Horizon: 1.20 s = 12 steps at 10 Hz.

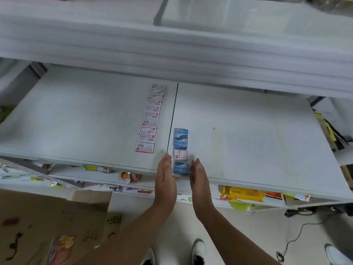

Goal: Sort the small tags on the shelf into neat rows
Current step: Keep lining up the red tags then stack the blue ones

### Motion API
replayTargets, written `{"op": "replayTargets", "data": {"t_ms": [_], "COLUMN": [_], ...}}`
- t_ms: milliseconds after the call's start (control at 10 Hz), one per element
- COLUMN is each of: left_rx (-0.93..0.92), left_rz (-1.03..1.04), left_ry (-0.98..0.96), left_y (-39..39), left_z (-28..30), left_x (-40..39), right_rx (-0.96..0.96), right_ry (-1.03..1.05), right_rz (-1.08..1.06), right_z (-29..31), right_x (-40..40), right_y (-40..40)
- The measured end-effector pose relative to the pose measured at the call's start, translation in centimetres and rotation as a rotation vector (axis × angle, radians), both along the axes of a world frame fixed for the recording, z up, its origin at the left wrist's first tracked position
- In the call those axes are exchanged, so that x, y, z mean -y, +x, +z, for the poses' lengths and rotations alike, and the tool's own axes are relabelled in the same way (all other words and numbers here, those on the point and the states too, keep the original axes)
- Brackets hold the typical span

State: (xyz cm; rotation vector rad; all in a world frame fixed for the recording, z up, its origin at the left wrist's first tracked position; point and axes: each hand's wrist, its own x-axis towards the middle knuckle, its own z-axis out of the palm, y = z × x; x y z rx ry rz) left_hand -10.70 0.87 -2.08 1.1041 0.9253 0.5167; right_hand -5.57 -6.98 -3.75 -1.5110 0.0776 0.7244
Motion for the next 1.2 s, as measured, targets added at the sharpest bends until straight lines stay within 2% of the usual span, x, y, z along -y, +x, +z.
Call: {"op": "replayTargets", "data": {"t_ms": [200, 600, 900, 1000, 1100, 1200], "left_rx": [0.024, 0.051, 0.011, 0.006, -0.042, -0.182], "left_rz": [0.012, -0.057, -0.086, -0.102, -0.159, -0.248], "left_ry": [-0.1, -0.141, -0.081, -0.048, 0.081, 0.266], "left_y": [1.5, 5.5, 8.2, 8.4, 7.8, 6.4], "left_z": [-1.1, -1.3, -1.4, -0.5, 0.0, -0.2], "left_x": [0.0, -2.9, -5.5, -5.8, -6.4, -7.6], "right_rx": [-0.036, 0.033, 0.087, 0.103, 0.18, 0.245], "right_ry": [0.067, 0.055, 0.016, -0.003, -0.05, -0.09], "right_rz": [-0.019, -0.009, 0.032, 0.062, 0.146, 0.176], "right_z": [0.0, 0.6, 0.8, 1.1, 2.2, 4.4], "right_x": [-2.3, -5.7, -7.6, -7.4, -6.4, -5.0], "right_y": [0.2, 3.4, 6.5, 7.0, 7.3, 7.8]}}
